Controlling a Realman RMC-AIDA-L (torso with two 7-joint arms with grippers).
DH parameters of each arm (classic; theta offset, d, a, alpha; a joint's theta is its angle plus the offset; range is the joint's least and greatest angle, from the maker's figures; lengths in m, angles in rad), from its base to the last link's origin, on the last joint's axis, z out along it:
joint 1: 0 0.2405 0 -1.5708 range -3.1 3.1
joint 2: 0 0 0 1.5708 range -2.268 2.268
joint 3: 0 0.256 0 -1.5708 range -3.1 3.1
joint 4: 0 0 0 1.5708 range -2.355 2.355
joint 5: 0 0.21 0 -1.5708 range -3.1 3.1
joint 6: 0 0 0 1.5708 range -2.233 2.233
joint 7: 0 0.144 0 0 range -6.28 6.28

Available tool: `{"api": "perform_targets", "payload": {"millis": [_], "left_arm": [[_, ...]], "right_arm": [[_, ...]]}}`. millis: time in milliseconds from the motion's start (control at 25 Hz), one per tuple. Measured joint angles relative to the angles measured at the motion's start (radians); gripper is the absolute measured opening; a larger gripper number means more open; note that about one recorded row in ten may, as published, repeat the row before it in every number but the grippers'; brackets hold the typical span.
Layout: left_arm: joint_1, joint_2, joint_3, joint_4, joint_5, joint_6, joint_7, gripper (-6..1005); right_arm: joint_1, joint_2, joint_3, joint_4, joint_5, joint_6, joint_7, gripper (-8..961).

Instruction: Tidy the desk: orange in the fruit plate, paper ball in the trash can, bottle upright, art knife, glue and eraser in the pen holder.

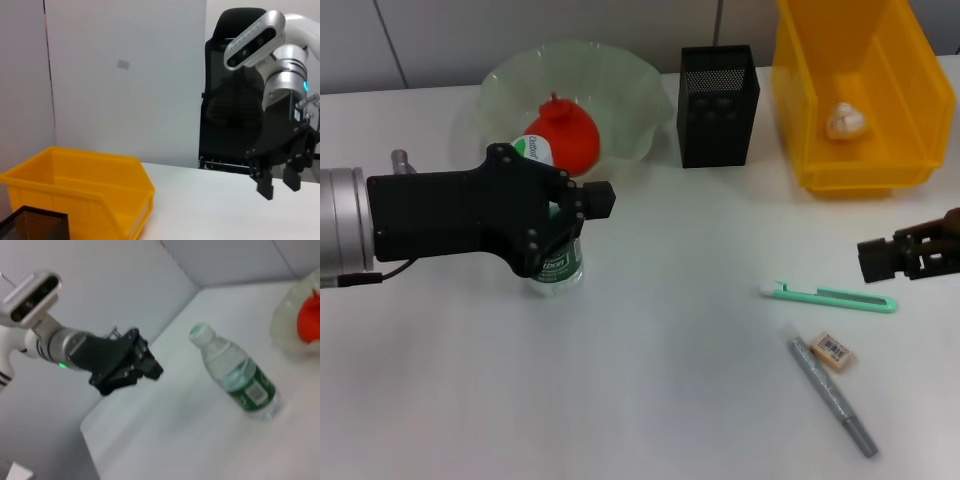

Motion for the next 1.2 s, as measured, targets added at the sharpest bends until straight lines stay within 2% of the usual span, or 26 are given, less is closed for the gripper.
{"api": "perform_targets", "payload": {"millis": [40,120,240,400,600,720,760,840,1000,1200], "left_arm": [[0.001,0.0,-0.005,-0.004,0.0,0.001,0.004,17],[0.001,-0.001,-0.014,-0.022,0.0,0.005,0.018,18],[0.0,-0.001,-0.018,-0.044,-0.002,0.005,0.039,18],[-0.004,-0.001,-0.018,-0.095,-0.023,0.005,0.09,18],[-0.01,-0.001,-0.017,-0.126,-0.045,0.008,0.138,18],[-0.016,0.0,-0.014,-0.13,-0.045,0.008,0.144,18],[-0.018,0.0,-0.014,-0.135,-0.044,0.008,0.148,18],[-0.023,-0.001,-0.016,-0.16,-0.048,0.006,0.164,18],[-0.024,-0.001,-0.017,-0.171,-0.049,0.005,0.169,18],[-0.026,-0.005,-0.015,-0.206,-0.052,-0.001,0.182,18]], "right_arm": [[0.01,-0.01,-0.039,-0.02,-0.028,-0.002,0.049,367],[0.017,-0.014,-0.057,-0.032,-0.05,-0.004,0.069,366],[0.037,-0.014,-0.094,-0.096,-0.147,-0.012,0.099,379],[0.05,-0.012,-0.119,-0.133,-0.2,-0.011,0.114,405],[0.121,-0.018,-0.18,-0.147,-0.352,0.011,0.154,437],[0.17,-0.019,-0.232,-0.134,-0.466,0.049,0.158,577],[0.184,-0.019,-0.25,-0.127,-0.493,0.064,0.155,577],[0.216,-0.018,-0.303,-0.096,-0.545,0.126,0.117,578],[0.231,-0.01,-0.323,-0.069,-0.569,0.201,0.041,576],[0.244,0.005,-0.327,-0.033,-0.569,0.292,-0.169,570]]}}
